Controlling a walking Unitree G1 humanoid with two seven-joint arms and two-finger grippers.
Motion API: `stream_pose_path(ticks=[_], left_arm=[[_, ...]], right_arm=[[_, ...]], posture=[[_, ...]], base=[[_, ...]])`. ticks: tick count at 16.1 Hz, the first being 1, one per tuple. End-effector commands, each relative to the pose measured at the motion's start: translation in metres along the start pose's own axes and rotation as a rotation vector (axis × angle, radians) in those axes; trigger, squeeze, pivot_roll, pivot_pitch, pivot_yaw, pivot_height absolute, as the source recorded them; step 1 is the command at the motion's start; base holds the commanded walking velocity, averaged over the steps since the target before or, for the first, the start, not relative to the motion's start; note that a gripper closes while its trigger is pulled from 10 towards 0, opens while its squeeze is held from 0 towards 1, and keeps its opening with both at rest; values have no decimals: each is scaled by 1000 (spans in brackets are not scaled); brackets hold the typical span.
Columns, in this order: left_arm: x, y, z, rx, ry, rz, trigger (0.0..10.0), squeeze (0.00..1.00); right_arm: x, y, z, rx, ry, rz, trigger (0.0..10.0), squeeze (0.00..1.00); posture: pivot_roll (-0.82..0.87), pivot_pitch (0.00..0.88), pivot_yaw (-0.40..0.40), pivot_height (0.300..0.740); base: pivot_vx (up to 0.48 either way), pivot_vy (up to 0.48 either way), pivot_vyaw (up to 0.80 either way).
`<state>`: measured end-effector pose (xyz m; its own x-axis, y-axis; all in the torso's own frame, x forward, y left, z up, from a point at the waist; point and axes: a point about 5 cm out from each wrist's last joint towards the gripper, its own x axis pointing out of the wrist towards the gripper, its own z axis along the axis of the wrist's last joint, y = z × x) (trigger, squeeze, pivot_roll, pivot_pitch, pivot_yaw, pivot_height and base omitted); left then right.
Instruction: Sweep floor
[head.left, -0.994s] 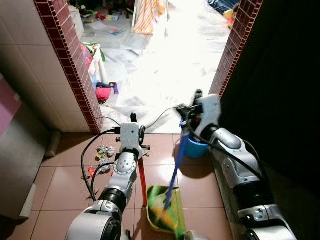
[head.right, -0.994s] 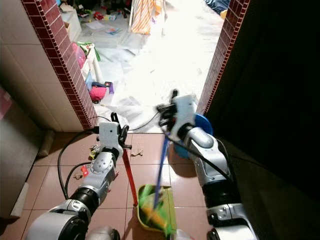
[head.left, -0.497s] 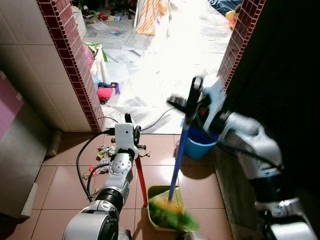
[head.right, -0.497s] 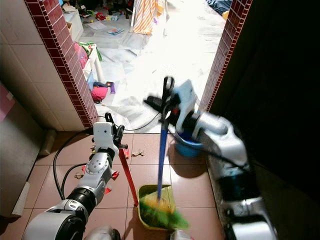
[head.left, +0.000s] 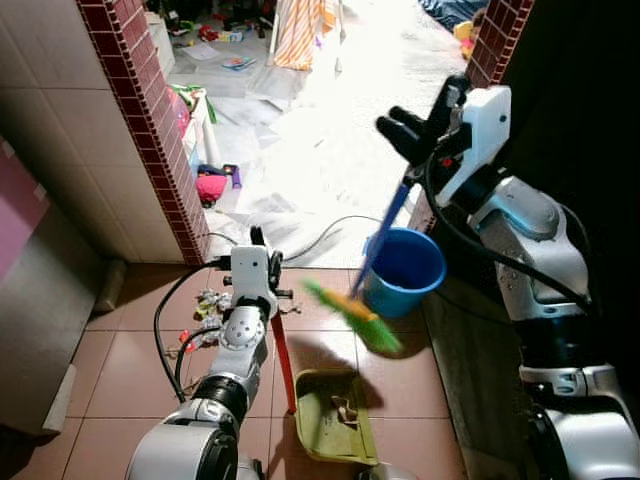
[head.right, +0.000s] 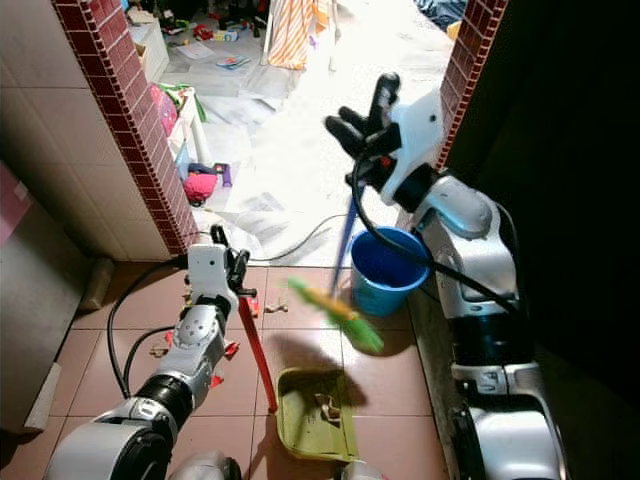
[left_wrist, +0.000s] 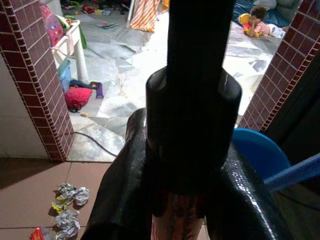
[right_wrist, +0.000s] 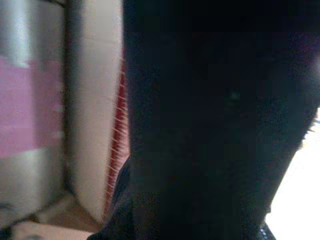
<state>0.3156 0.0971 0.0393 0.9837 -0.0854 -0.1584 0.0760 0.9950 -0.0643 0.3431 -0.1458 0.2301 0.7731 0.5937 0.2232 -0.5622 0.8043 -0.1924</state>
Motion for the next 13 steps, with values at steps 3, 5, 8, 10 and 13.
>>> stream_pose_path(ticks=[3,5,8,10,13], left_arm=[[3,8,9,12,-34,-11,10000,0],[1,18,16,41,-87,13,10000,0],[-12,38,31,39,-202,7,10000,0],[-19,40,39,-42,-232,-21,10000,0],[-22,44,38,-68,-196,-23,10000,0]], right_arm=[[-19,-13,-40,-71,115,-251,10000,0],[-32,-11,-59,-65,155,-363,10000,0],[-48,12,-79,-47,149,-451,10000,0],[-49,26,-90,-50,175,-476,10000,0],[-39,36,-88,12,164,-489,10000,0]], posture=[[-66,0,1,740],[-56,0,4,740],[-40,0,16,740],[-23,0,6,740],[-27,0,3,740]], base=[[0,0,0],[0,0,0],[0,0,0],[0,0,0],[0,0,0]])
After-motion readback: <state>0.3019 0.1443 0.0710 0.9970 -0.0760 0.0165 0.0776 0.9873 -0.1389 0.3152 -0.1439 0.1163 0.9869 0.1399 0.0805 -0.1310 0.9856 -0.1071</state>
